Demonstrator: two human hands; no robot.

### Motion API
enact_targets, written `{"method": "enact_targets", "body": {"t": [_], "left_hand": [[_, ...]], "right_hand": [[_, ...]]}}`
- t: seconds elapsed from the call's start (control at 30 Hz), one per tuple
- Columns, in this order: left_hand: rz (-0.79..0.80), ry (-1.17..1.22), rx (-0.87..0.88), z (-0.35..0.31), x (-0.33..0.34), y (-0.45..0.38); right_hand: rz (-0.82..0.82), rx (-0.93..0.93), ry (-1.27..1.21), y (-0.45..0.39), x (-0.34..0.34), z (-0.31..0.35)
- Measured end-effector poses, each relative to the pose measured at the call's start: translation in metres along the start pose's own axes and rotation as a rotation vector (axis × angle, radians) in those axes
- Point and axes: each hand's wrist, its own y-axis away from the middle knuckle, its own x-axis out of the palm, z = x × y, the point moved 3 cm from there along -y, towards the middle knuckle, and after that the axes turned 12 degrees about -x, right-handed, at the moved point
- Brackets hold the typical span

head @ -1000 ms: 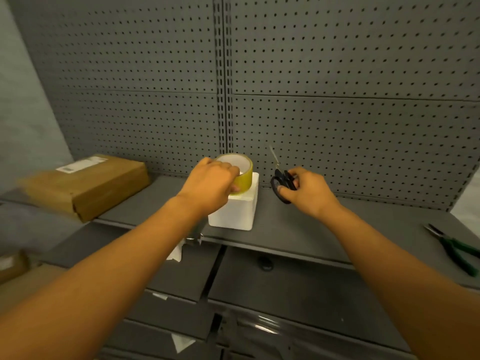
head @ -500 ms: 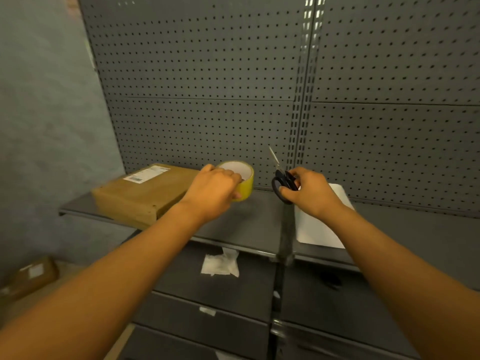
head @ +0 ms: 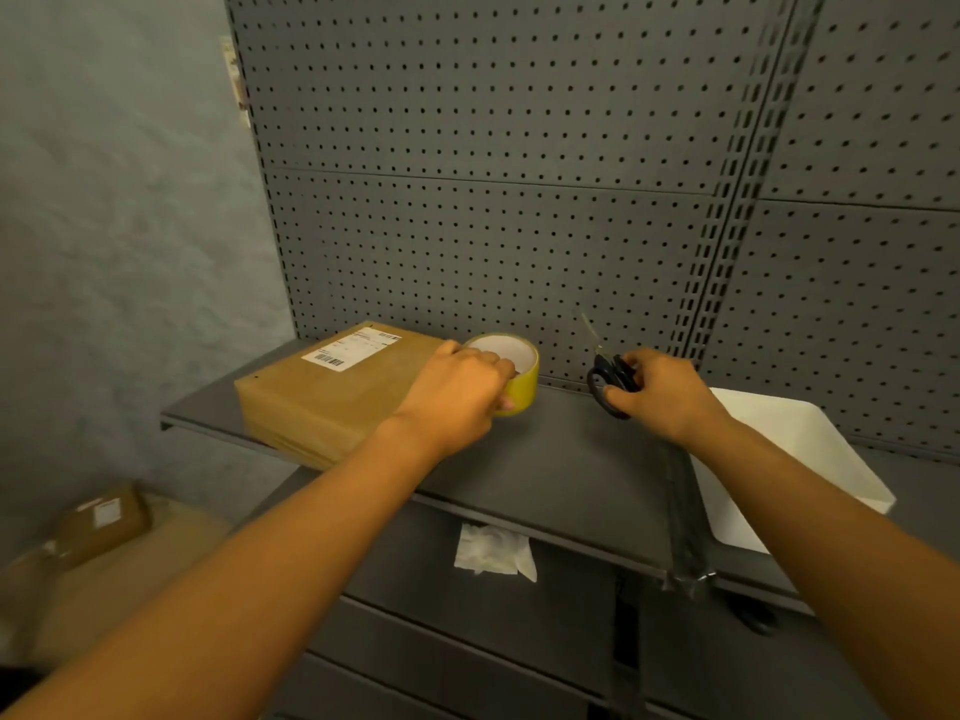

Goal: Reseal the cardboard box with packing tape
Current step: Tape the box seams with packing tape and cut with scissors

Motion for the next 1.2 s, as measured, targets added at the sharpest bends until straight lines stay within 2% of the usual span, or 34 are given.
{"method": "enact_targets", "body": {"t": [0.2,0.47,0.8,1.0,1.2], "left_hand": [[0.061,0.028,0.068,-0.009,0.032,-0.012],[0.154,0.068,0.212,-0.029,0.065,-0.038],[0.222,0.124,0.374,-0.037,0.086,-0.038],[0.254,0.107,0.378,-0.030,0.099,-0.028],[0.258,0.070,0.351,-0.027,0.099,-0.024]], "right_hand": [[0.105,0.063,0.016,-0.004,0.038,-0.013],[0.078,0.225,0.050,0.013,0.040,-0.037],[0.156,0.429,0.064,0.042,0.075,-0.030],[0.236,0.416,0.219,0.048,0.088,-0.017],[0.260,0.421,0.264,0.044,0.095,-0.016]]}}
